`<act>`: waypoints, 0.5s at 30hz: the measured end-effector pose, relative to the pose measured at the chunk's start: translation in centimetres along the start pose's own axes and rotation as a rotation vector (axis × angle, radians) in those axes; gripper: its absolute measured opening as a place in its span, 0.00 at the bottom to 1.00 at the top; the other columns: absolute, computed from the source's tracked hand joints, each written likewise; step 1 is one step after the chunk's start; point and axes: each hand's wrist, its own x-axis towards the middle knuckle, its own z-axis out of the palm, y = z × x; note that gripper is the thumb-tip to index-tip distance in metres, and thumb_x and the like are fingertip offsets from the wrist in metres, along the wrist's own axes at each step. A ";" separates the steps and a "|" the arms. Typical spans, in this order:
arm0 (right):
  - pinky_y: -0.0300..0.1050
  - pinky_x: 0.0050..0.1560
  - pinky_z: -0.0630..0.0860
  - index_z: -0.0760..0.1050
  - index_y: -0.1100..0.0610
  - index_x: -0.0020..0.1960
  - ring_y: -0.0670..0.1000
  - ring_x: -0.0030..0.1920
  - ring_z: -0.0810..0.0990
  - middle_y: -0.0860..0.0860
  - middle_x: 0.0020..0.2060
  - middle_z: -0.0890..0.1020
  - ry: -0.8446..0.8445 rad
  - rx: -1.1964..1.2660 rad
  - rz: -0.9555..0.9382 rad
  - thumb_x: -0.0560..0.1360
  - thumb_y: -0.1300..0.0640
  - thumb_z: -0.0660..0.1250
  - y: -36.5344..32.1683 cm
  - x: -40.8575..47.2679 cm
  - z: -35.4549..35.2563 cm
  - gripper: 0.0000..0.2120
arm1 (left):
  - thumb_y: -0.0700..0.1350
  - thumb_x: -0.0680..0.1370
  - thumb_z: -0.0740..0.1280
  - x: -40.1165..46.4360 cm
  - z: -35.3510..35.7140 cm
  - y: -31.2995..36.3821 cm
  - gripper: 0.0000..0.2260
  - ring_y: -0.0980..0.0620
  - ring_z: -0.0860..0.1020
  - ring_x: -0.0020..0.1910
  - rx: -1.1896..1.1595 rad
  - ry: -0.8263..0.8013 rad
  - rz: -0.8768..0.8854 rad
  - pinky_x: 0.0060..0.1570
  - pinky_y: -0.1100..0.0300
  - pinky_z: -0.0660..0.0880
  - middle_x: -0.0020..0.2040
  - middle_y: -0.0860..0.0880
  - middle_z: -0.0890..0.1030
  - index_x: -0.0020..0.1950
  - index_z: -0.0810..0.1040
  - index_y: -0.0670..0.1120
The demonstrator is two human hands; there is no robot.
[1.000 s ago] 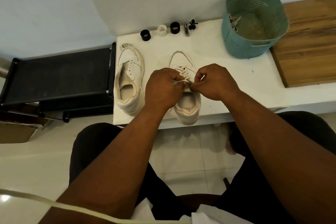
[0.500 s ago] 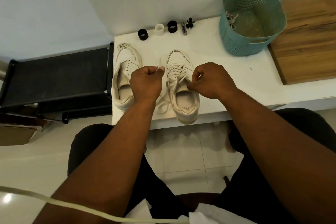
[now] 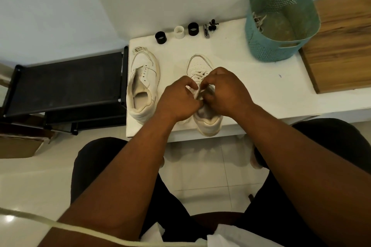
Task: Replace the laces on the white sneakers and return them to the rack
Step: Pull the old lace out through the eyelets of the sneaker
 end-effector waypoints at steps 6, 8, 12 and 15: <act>0.46 0.50 0.73 0.81 0.52 0.51 0.53 0.53 0.77 0.51 0.52 0.79 0.050 -0.049 -0.025 0.76 0.54 0.70 0.0 0.0 0.5 0.04 | 0.61 0.69 0.73 0.1 0.5 -0.4 0.13 0.52 0.82 0.45 0.114 0.154 0.004 0.49 0.53 0.79 0.43 0.54 0.84 0.47 0.78 0.57; 0.46 0.50 0.75 0.78 0.51 0.48 0.51 0.50 0.78 0.50 0.49 0.79 0.085 0.045 0.045 0.76 0.56 0.69 0.1 0.1 0.8 0.01 | 0.59 0.70 0.74 0.2 0.4 -0.2 0.11 0.52 0.82 0.45 0.115 0.159 -0.012 0.49 0.53 0.80 0.43 0.54 0.84 0.46 0.79 0.56; 0.48 0.50 0.78 0.78 0.52 0.43 0.50 0.47 0.80 0.45 0.42 0.81 0.172 0.345 0.372 0.73 0.59 0.68 0.2 0.8 0.4 0.03 | 0.54 0.69 0.75 0.3 0.0 -0.3 0.10 0.53 0.82 0.45 0.099 0.158 -0.041 0.49 0.54 0.80 0.43 0.55 0.84 0.47 0.80 0.55; 0.47 0.53 0.78 0.79 0.51 0.51 0.48 0.50 0.80 0.45 0.48 0.81 0.149 0.353 0.294 0.72 0.58 0.71 0.1 0.5 0.0 0.08 | 0.55 0.69 0.76 0.3 0.0 -0.5 0.10 0.53 0.81 0.44 0.106 0.170 -0.021 0.47 0.55 0.79 0.42 0.55 0.83 0.46 0.80 0.55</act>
